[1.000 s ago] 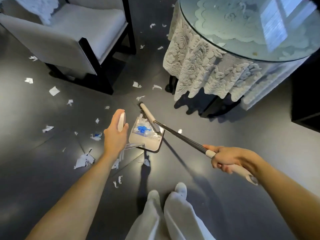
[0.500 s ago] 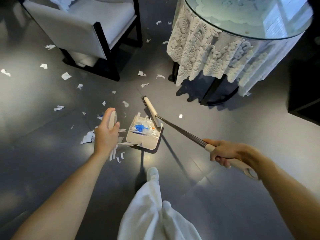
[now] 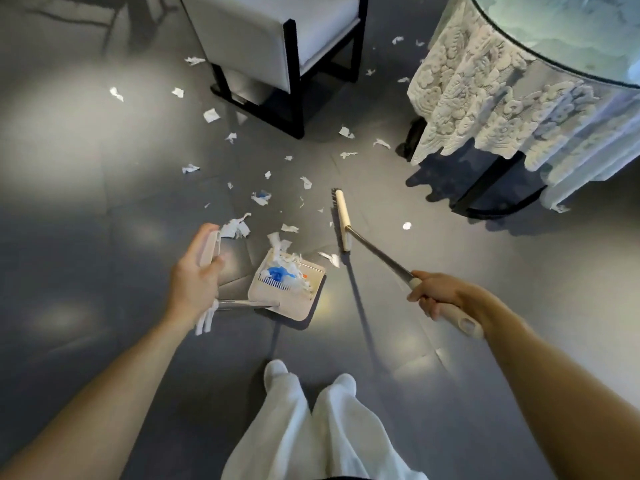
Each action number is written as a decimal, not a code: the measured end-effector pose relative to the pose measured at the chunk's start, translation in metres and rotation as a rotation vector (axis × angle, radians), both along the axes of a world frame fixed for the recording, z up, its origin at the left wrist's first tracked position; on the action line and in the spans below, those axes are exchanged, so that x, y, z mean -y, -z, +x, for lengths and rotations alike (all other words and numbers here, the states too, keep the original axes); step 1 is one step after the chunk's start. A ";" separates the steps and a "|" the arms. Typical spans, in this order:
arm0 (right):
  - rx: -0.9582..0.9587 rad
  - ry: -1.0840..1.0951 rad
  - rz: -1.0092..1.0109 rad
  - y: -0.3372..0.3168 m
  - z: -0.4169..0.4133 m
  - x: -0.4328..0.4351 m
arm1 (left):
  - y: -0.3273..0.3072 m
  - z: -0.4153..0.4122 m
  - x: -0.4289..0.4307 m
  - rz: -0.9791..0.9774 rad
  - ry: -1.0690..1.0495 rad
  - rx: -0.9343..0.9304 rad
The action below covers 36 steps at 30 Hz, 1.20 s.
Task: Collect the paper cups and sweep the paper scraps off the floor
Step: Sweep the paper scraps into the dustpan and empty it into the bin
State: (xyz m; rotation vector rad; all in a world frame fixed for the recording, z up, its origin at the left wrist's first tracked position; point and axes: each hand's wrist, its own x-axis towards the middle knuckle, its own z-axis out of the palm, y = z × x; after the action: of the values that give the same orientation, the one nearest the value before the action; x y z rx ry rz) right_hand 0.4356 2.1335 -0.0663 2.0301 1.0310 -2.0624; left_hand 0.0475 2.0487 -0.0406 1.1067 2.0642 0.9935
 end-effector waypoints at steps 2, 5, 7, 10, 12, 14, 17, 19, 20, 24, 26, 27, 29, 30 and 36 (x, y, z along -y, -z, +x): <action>0.090 -0.170 0.064 0.007 -0.012 -0.004 | -0.006 -0.017 0.018 -0.007 -0.047 0.021; 0.185 -0.303 0.113 0.022 -0.035 -0.003 | -0.013 -0.040 0.042 -0.027 -0.109 0.038; 0.212 -0.337 0.113 0.034 -0.058 0.003 | -0.012 -0.058 0.055 -0.041 -0.156 0.028; 0.174 -0.348 0.091 0.048 -0.105 0.014 | -0.005 -0.082 0.067 -0.084 -0.192 0.005; 0.147 -0.356 0.070 0.050 -0.139 0.016 | 0.002 -0.097 0.072 -0.106 -0.199 0.006; 0.095 -0.325 0.034 0.046 -0.166 0.013 | 0.009 -0.111 0.072 -0.127 -0.199 0.013; 0.045 -0.188 -0.068 0.039 -0.193 -0.001 | 0.018 -0.128 0.063 -0.162 -0.170 0.027; 0.031 -0.093 -0.117 0.032 -0.203 -0.009 | 0.024 -0.137 0.054 -0.179 -0.147 0.035; 0.016 -0.045 -0.127 0.030 -0.206 -0.014 | 0.027 -0.141 0.050 -0.185 -0.143 0.043; 0.032 -0.091 -0.059 0.020 -0.212 -0.033 | 0.037 -0.154 0.027 -0.175 -0.102 0.044; 0.091 -0.276 0.046 0.016 -0.215 -0.042 | 0.041 -0.157 0.014 -0.167 -0.088 0.044; 0.122 -0.350 0.096 0.014 -0.217 -0.048 | 0.042 -0.158 0.008 -0.168 -0.089 0.048; 0.192 -0.436 0.173 0.014 -0.221 -0.063 | 0.043 -0.159 -0.003 -0.176 -0.097 0.049; 0.228 -0.463 0.195 0.015 -0.224 -0.072 | 0.044 -0.161 -0.007 -0.183 -0.098 0.045; 0.328 -0.665 0.264 0.038 -0.247 -0.123 | 0.047 -0.160 -0.014 -0.225 -0.045 -0.059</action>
State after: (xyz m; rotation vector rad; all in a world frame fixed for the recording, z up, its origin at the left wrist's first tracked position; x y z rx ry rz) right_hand 0.1881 2.2568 -0.1044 1.6971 1.6737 -1.2734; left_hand -0.1125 2.0631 -0.0878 0.9880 2.1942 0.7351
